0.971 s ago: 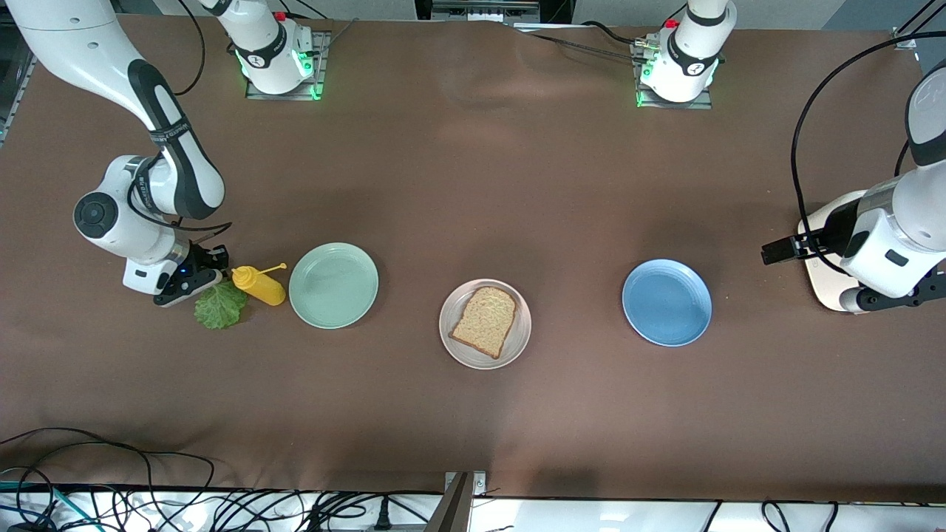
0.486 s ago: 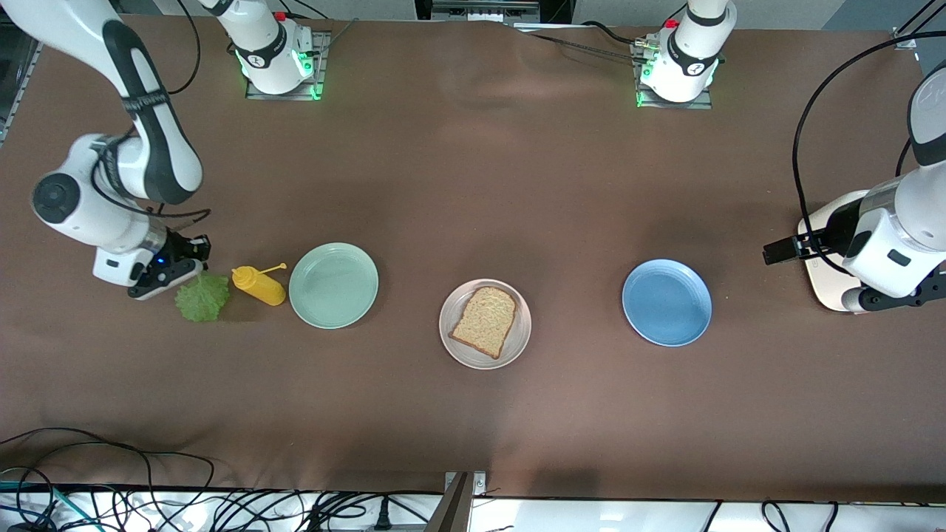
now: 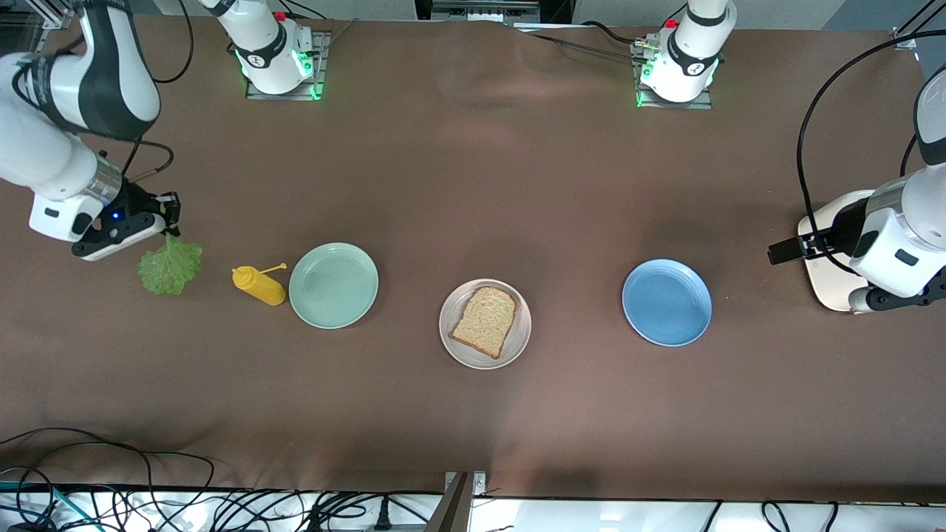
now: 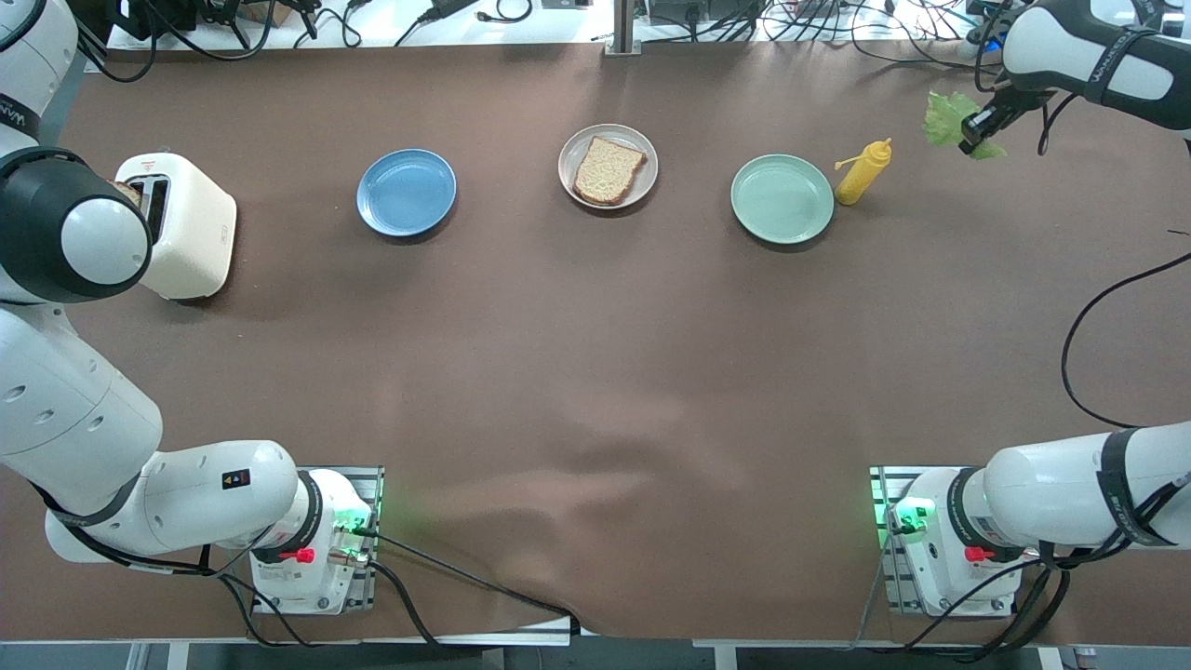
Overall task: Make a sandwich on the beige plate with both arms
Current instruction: 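Lift the lettuce leaf with the right gripper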
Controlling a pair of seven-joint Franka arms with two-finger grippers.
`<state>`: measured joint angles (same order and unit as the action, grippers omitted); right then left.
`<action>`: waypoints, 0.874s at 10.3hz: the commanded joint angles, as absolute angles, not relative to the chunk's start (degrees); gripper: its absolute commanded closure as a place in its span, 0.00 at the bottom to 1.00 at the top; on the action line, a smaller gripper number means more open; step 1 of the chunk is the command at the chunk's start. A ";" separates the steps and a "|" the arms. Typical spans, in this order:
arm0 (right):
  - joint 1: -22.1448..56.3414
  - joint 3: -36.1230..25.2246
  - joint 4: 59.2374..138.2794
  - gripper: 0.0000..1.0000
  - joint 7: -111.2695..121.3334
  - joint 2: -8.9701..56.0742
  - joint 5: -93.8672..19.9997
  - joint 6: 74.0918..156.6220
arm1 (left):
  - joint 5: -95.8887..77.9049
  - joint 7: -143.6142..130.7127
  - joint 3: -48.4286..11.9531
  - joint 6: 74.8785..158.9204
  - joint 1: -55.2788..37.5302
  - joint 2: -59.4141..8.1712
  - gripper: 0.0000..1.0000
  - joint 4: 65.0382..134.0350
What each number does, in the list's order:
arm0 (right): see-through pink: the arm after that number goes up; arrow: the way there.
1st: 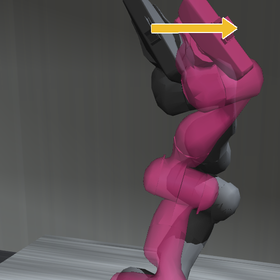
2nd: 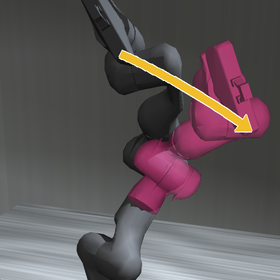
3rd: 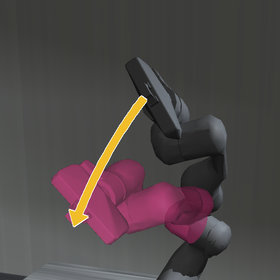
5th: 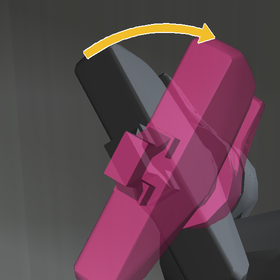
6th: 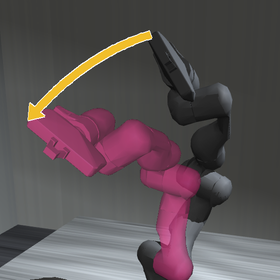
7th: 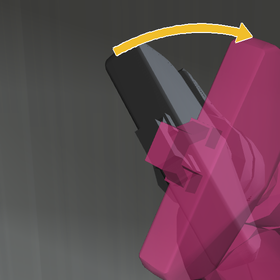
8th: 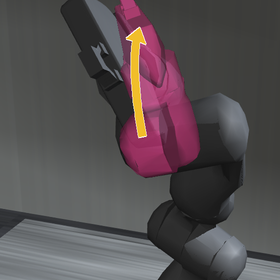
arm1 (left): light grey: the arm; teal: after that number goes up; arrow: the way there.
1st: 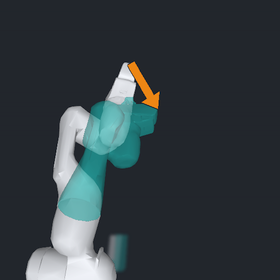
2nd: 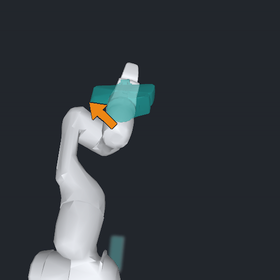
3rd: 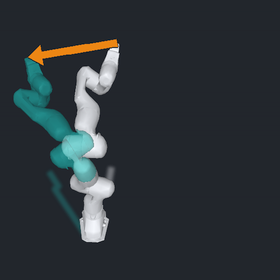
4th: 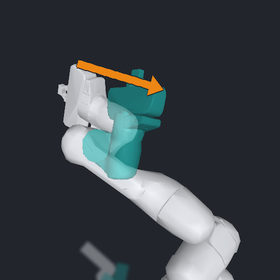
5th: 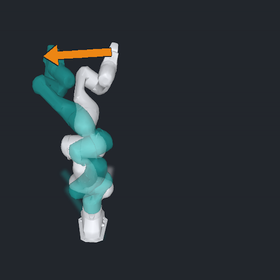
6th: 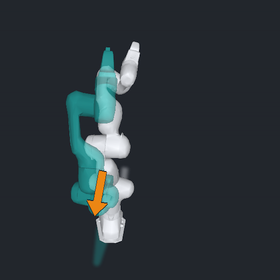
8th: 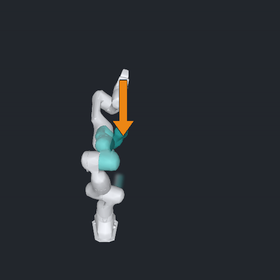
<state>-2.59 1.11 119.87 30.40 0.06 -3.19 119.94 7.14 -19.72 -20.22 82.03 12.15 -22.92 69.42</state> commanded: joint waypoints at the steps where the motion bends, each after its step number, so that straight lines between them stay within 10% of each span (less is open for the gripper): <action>1: -3.08 5.51 115.16 1.00 24.99 -0.09 -5.89 114.72 | 9.14 -18.19 -20.30 81.47 12.57 -21.62 0.00 70.49; 9: 17.11 8.62 91.70 1.00 -3.40 21.76 -11.51 113.99 | 9.23 -17.84 -20.39 81.65 13.89 -21.62 0.00 70.49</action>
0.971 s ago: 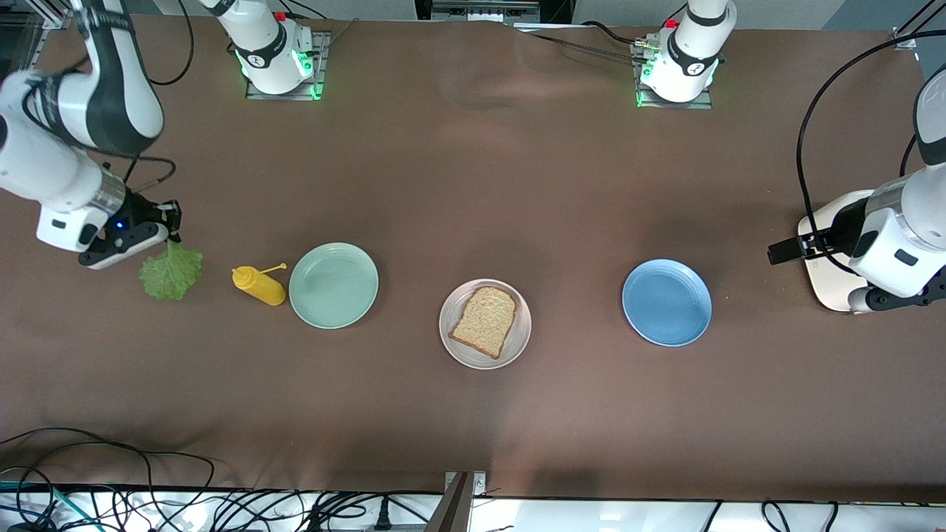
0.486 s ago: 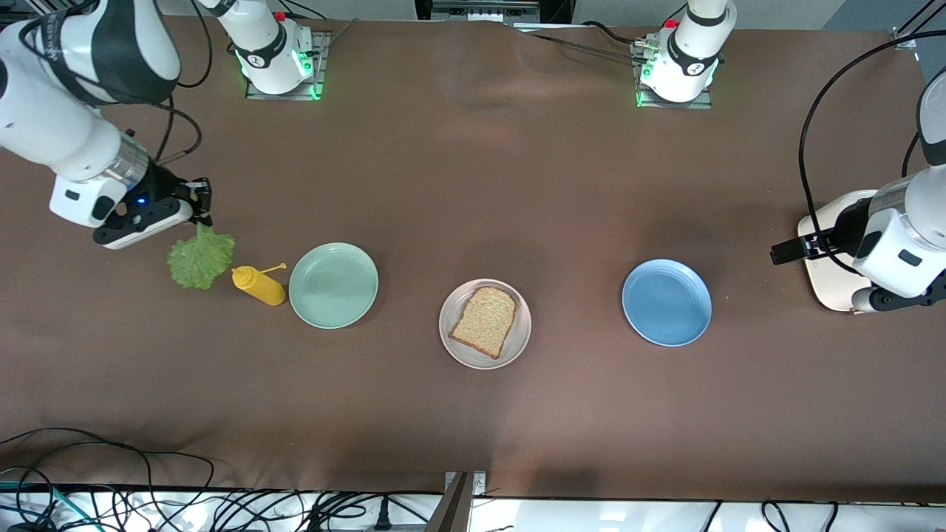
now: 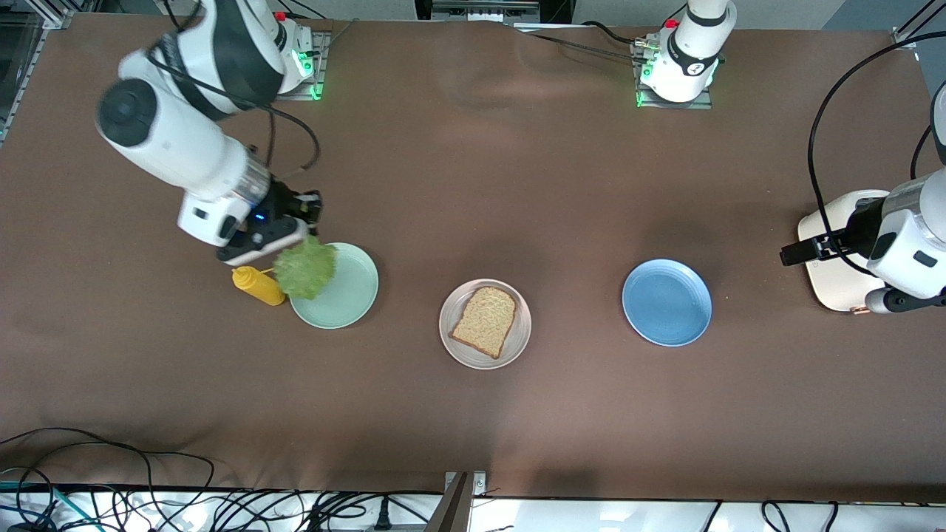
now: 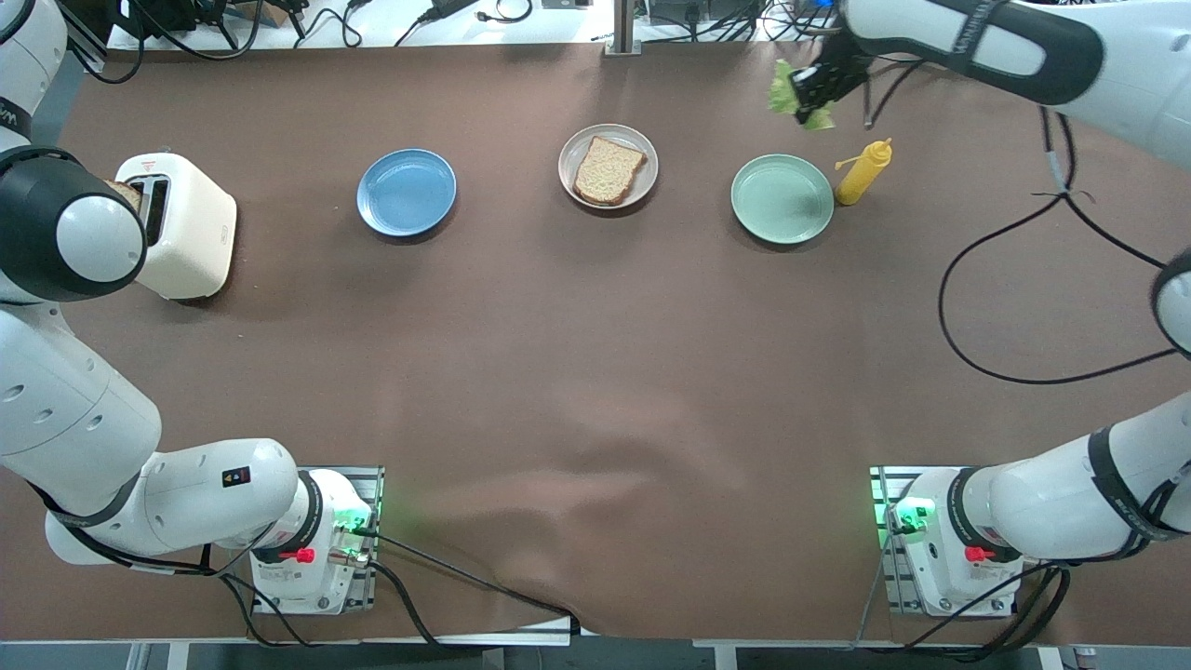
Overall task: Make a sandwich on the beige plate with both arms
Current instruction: 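Carry the lettuce with the right gripper onto the bread slice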
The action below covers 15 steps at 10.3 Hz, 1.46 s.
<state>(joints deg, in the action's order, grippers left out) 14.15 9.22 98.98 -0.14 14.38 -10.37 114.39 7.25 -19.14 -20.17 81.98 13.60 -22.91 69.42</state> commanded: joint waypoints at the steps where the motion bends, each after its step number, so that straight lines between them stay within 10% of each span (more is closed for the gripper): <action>1: 19.84 8.44 89.32 1.00 -6.21 25.36 -11.51 116.60 | 9.23 -17.75 -20.39 81.65 13.89 -21.62 0.00 70.58; 8: 37.43 1.50 70.59 1.00 -27.23 46.38 -10.99 126.45 | 9.23 -15.65 -20.39 81.74 14.41 -21.71 0.00 70.75; 15: 42.63 -0.88 69.87 1.00 -32.61 53.87 -10.81 137.10 | 9.14 -15.64 -20.39 81.65 14.59 -21.80 0.00 71.02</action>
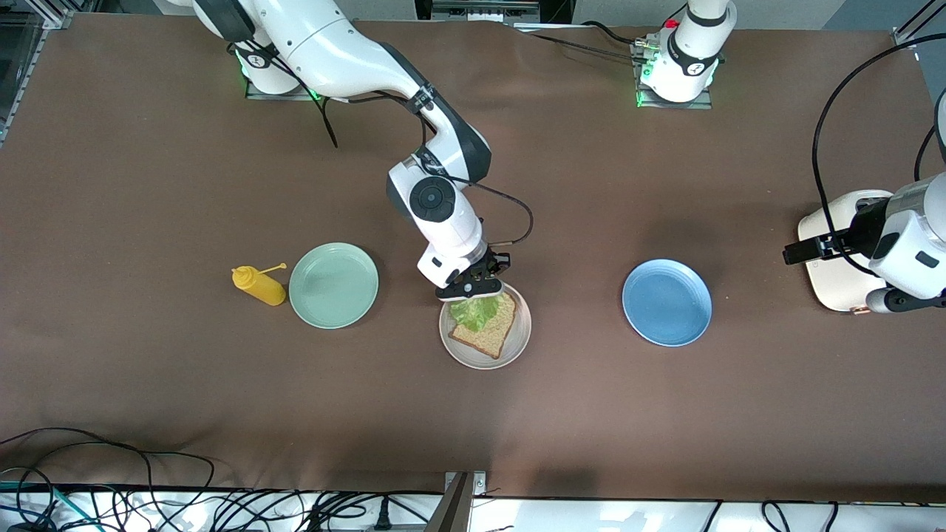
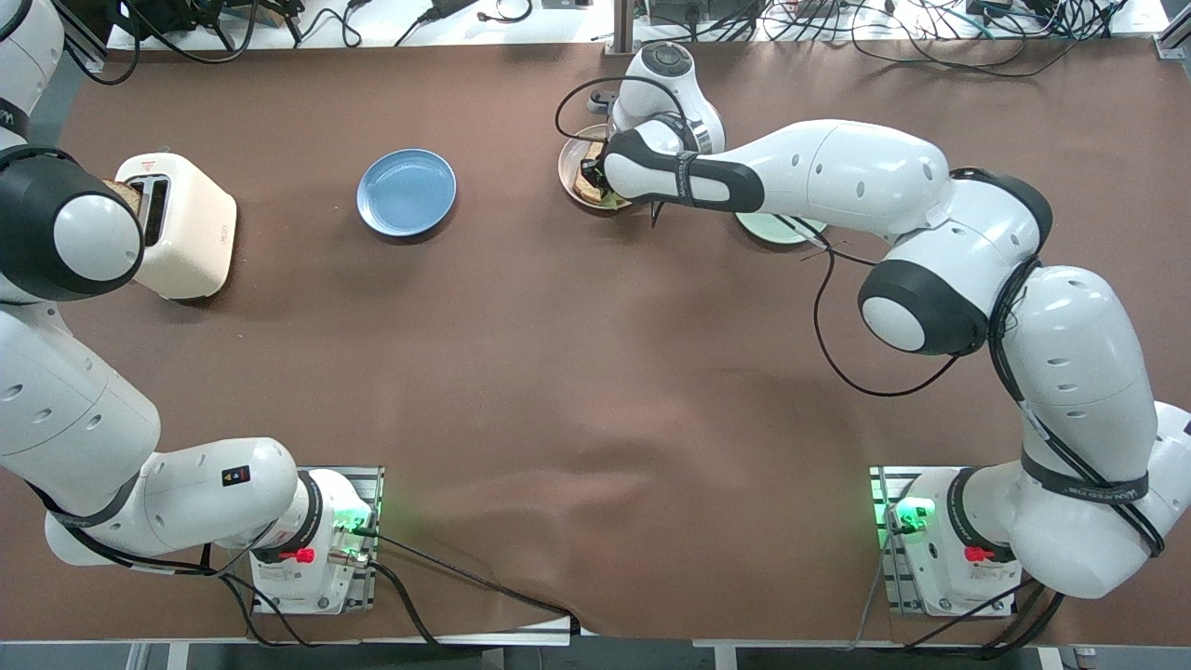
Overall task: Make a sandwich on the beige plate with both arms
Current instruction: 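Carry the lettuce with the right gripper onto the bread slice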
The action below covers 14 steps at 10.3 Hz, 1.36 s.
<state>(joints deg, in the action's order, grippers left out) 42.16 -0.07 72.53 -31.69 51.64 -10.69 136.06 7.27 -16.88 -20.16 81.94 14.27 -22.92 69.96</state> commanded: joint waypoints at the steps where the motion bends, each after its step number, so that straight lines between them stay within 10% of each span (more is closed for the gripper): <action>1: 42.71 -0.97 69.87 1.00 -32.43 53.79 -10.72 137.28 | 9.14 -15.64 -20.39 81.65 14.59 -21.80 0.00 71.10; 14: 44.47 -3.60 63.72 1.00 -31.64 58.45 -10.81 140.71 | 9.14 -15.64 -20.48 81.65 14.59 -21.71 0.00 71.81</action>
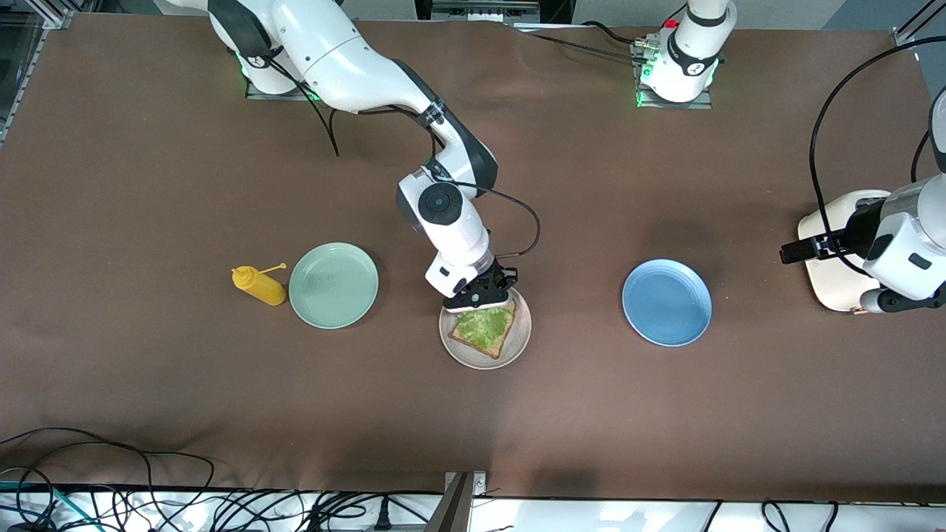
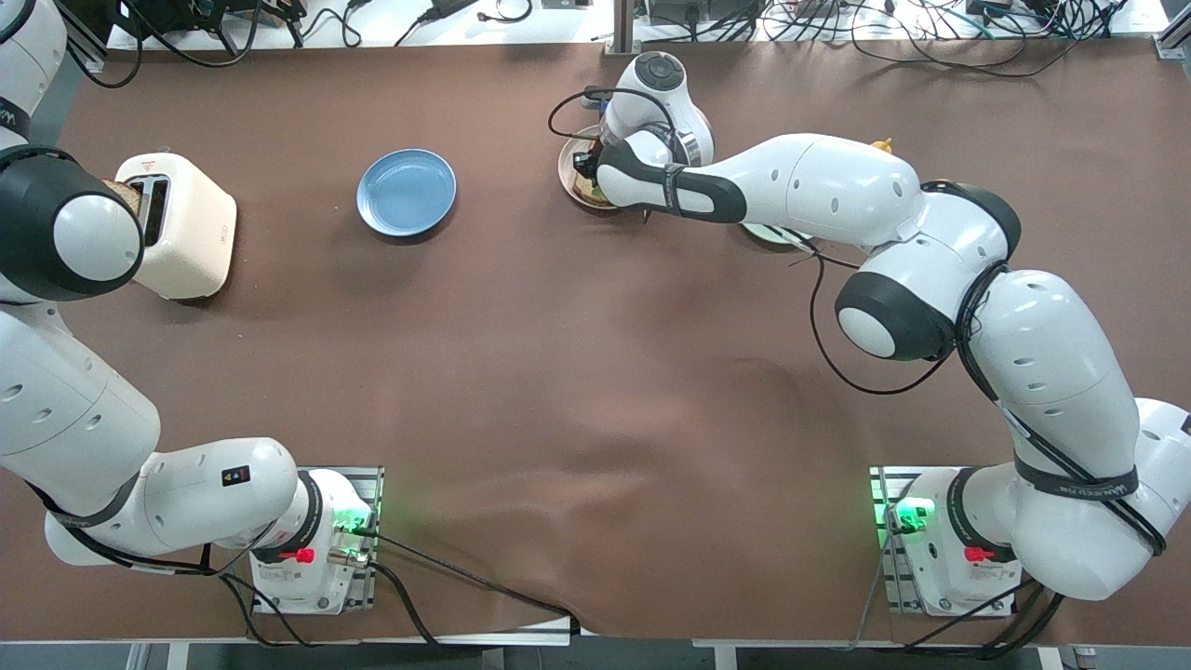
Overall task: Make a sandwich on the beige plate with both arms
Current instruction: 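Lower the lettuce onto the bread and open the right gripper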
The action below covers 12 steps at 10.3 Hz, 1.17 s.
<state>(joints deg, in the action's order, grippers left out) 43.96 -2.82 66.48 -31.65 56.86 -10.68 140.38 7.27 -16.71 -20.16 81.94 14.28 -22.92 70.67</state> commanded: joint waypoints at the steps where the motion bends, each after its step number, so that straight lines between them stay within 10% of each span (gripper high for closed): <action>1: 44.39 -3.60 63.81 1.00 -31.64 58.45 -10.81 140.71 | 9.14 -15.64 -20.48 81.65 14.50 -21.71 0.00 71.81; 2: 44.38 -3.52 63.98 1.00 -31.90 58.27 -10.72 140.63 | 9.14 -15.64 -20.48 81.65 14.59 -21.71 0.00 71.81; 3: 44.38 -3.52 64.07 0.20 -32.17 58.27 -10.72 140.71 | 9.14 -15.64 -20.48 81.65 14.50 -21.80 0.00 71.72; 4: 44.38 -3.52 64.25 0.00 -30.78 58.27 -8.29 140.71 | 9.23 -15.64 -20.48 81.65 14.59 -21.71 0.00 71.81; 12: 41.32 -2.73 73.62 0.00 -27.16 49.25 -5.71 138.88 | 9.14 -14.25 -20.39 81.39 15.81 -21.53 0.06 71.72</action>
<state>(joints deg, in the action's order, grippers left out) 42.48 -3.10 67.29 -28.52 54.61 -4.36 140.16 7.27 -16.50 -20.16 81.94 14.54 -22.91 70.67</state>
